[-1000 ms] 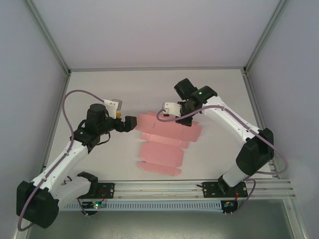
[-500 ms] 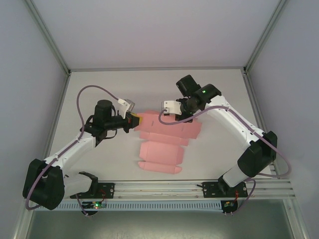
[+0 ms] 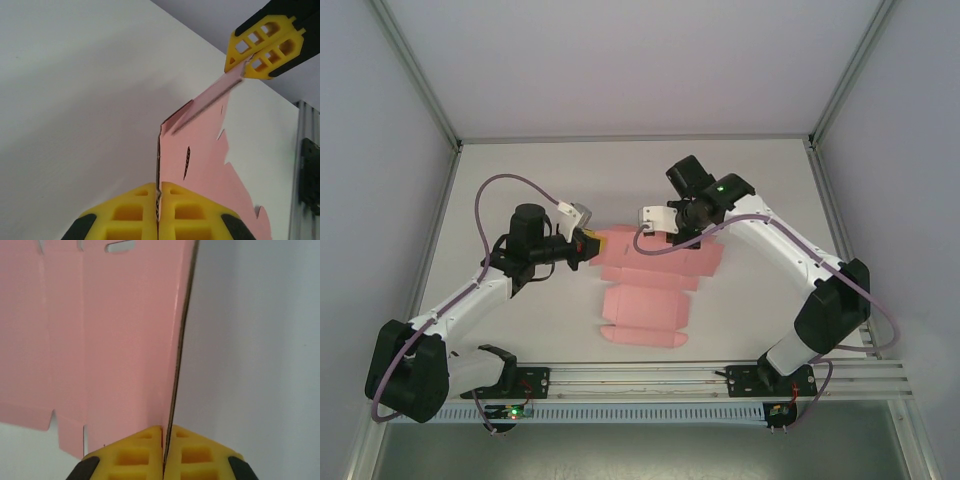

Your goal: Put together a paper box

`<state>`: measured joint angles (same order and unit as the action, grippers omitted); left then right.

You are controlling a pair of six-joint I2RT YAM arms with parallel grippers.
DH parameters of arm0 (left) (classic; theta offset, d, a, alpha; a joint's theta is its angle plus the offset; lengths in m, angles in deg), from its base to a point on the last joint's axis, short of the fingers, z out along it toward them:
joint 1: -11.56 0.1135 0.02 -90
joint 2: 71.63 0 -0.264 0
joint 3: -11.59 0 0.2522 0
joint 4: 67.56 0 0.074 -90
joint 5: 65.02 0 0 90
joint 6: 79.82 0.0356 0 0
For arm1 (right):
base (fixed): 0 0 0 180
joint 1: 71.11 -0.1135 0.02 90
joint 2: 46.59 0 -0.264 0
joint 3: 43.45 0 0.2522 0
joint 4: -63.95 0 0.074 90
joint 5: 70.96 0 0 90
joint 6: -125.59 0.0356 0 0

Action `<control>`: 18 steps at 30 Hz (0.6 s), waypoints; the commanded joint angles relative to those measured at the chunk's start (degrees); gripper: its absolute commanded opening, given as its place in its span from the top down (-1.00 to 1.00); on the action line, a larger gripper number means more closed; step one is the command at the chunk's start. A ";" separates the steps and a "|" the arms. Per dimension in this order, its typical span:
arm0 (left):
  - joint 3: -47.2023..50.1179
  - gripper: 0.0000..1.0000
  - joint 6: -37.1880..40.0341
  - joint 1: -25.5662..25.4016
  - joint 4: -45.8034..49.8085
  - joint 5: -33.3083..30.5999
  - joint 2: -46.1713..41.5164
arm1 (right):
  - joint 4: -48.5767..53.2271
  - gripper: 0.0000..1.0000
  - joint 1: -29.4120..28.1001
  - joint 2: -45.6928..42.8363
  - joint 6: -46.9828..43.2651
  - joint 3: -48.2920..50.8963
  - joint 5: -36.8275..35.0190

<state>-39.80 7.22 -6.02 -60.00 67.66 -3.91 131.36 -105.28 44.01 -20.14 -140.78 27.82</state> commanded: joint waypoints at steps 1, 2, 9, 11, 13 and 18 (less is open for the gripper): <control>-1.53 1.00 -4.05 -0.26 -1.85 -10.16 0.81 | -9.00 1.00 -1.39 -2.26 0.70 4.17 -6.95; -2.17 1.00 -6.10 -0.27 -0.55 -14.36 1.54 | -12.42 1.00 -1.57 -3.54 0.70 5.92 -7.84; -4.30 0.16 -15.51 -0.01 5.69 -25.09 8.32 | -26.69 1.00 -3.97 -10.31 -1.05 16.13 -8.03; -4.51 -0.37 -16.59 0.05 5.65 -24.47 9.00 | -30.66 1.00 -5.33 -10.04 -1.52 18.32 -13.52; -5.93 -0.72 -17.47 0.02 8.38 -26.14 8.64 | -34.88 1.00 -6.74 -9.28 -3.47 20.74 -20.86; -10.59 -1.00 -12.57 0.01 16.66 -28.54 3.75 | -31.62 1.00 -7.05 -8.30 -3.78 20.22 -21.10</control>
<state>-46.53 -7.18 -6.46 -48.41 43.22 3.65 100.95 -111.89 35.69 -22.76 -120.04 9.11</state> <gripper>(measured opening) 0.994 0.049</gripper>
